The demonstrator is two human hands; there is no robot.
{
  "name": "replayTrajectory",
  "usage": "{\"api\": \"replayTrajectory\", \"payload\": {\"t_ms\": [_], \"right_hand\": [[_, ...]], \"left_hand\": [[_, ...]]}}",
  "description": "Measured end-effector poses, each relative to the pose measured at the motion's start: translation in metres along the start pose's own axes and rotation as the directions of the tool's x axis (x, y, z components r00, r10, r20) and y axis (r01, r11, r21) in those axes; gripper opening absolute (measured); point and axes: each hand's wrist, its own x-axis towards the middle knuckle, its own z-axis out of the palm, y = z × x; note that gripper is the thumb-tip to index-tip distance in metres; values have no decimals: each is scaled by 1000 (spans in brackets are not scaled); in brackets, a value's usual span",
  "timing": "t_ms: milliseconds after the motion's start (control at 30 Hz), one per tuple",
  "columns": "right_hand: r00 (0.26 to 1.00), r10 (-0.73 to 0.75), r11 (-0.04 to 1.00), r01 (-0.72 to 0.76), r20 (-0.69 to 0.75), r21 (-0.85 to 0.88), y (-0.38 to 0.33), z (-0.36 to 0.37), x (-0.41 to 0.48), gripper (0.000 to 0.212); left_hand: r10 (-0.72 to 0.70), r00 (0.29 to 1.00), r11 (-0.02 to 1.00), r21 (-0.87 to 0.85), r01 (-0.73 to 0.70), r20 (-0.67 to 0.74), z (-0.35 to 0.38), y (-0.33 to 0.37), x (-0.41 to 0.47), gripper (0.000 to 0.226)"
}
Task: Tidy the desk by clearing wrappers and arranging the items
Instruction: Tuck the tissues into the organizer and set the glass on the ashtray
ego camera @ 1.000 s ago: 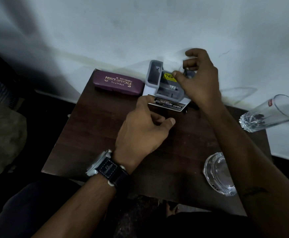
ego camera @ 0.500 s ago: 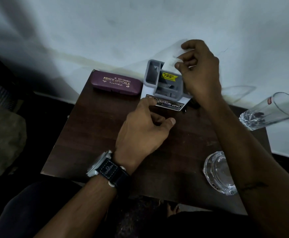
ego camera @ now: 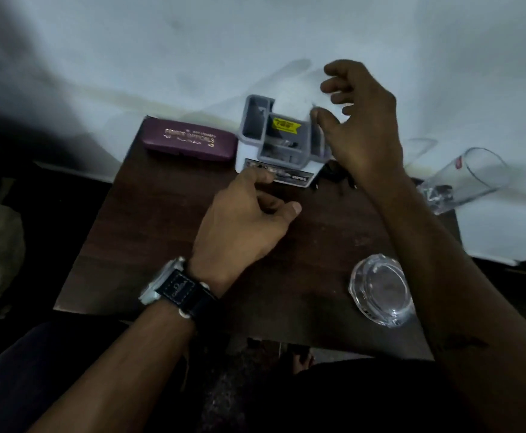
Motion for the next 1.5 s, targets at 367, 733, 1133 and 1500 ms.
{"api": "replayTrajectory", "payload": {"t_ms": [367,733,1133,1500], "right_hand": [[987,154,983,-148,-47,111,-6,-27,-73,35],[973,232,966,-227,-23,128,11,-66,-115,31],[953,303,950,-303,14,76,50,-102,-138,21],[947,322,943,-322,20,83,66,-108,-137,21]], "left_hand": [[69,983,984,149,-95,172,27,13,-6,42],[143,953,936,276,-218,266,61,44,-24,44],[379,722,468,554,-689,578,146,52,-77,105],[327,812,636,523,-568,484,156,41,-61,107]]}}
